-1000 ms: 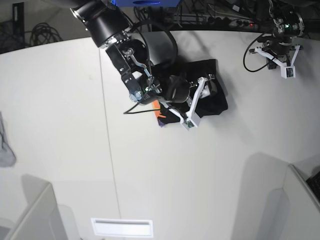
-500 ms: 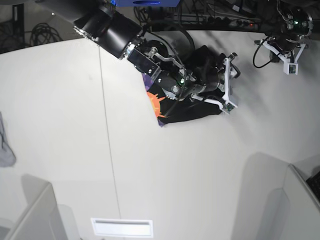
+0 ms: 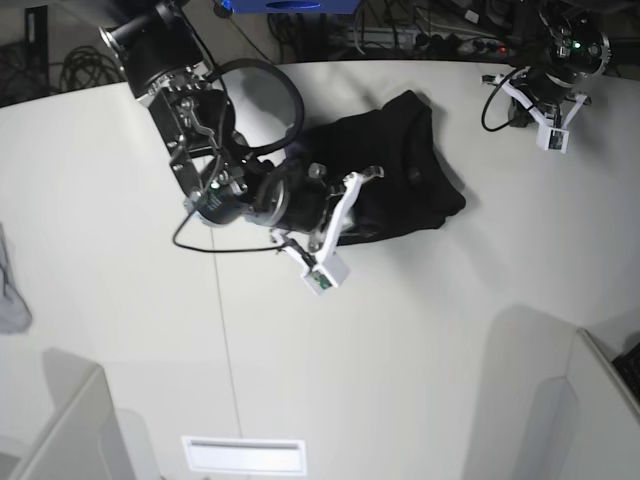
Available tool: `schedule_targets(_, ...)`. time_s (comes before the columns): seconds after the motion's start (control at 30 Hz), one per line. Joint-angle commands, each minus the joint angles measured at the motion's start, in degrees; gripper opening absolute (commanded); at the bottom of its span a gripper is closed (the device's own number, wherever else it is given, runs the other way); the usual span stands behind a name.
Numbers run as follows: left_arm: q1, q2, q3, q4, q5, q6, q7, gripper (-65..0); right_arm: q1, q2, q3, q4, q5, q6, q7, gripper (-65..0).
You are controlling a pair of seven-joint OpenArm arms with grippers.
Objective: Fold the T-shirt properly
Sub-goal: 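Press and flatten the folded bundle with both grippers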
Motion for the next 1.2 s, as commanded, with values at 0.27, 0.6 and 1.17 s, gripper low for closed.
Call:
schedule_targets(0.27,0.2,-0.9,1.0,-0.2,-24.5,-0.5,-1.0,-10.2,-6.5,5.3,8.5,3.0,-0.1,0.2,1.0,-65.0)
schedule_targets(0.6,-6.8,-0.4,7.5,-14.2,-30.0,-0.5,1.5,0.0,-9.4,7.1,8.2,3.3,-0.5,0.2,0.6,-65.0)
schedule_targets(1.17,-11.3,2.5,15.0,-18.3,-29.5,3.2,1.2,-23.4,-11.4,9.1,8.6,3.3,-0.3,0.2,1.0,-65.0)
